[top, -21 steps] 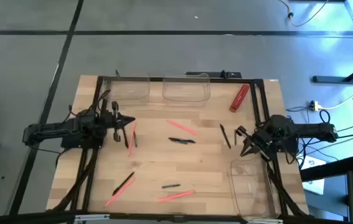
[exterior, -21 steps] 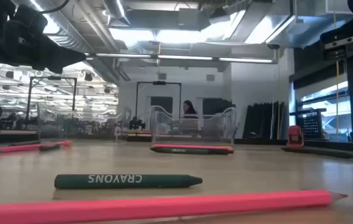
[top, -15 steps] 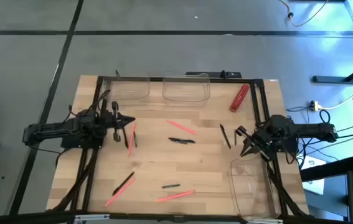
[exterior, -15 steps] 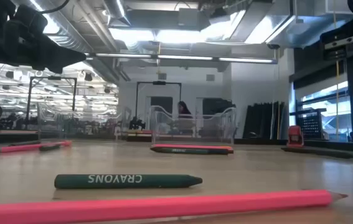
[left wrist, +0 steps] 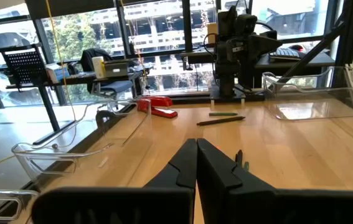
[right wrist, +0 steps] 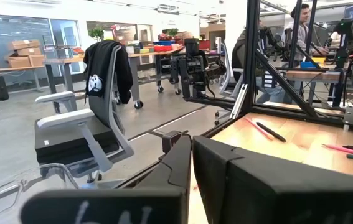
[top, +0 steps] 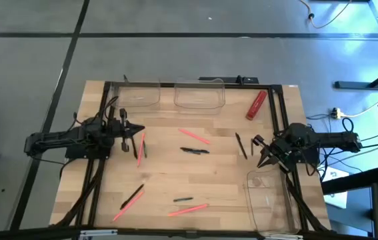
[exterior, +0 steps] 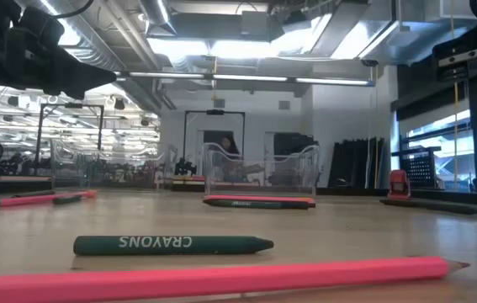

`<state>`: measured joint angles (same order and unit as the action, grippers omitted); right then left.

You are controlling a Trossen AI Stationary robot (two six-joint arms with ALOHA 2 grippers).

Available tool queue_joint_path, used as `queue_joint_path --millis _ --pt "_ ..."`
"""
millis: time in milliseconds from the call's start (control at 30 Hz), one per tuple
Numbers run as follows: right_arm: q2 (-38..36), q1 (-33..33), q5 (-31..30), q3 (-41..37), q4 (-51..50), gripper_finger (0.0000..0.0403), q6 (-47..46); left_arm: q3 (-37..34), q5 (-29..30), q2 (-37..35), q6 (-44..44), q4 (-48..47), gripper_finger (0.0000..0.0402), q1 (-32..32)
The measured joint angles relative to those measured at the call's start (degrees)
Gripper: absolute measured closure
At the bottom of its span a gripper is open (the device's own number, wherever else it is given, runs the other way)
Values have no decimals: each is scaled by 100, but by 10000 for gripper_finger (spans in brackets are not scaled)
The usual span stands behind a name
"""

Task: Sort crayons/erasers/pens/pencils in bins

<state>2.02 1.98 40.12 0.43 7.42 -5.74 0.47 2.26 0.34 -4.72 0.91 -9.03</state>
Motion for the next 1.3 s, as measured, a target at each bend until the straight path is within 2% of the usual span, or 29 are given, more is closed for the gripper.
queue_joint_path --millis 700,800,967,1300 --pt "0 2 0 0 0 382 15 -1 1 0 1 0 401 -1" --pt "0 2 -157 -1 160 382 507 0 1 2 1 0 401 0" --pt "-2 0 -350 0 1046 382 1251 0 2 2 1 0 401 -1" --pt "-2 0 -2514 0 1381 382 1049 -1 2 2 -65 0 401 1"
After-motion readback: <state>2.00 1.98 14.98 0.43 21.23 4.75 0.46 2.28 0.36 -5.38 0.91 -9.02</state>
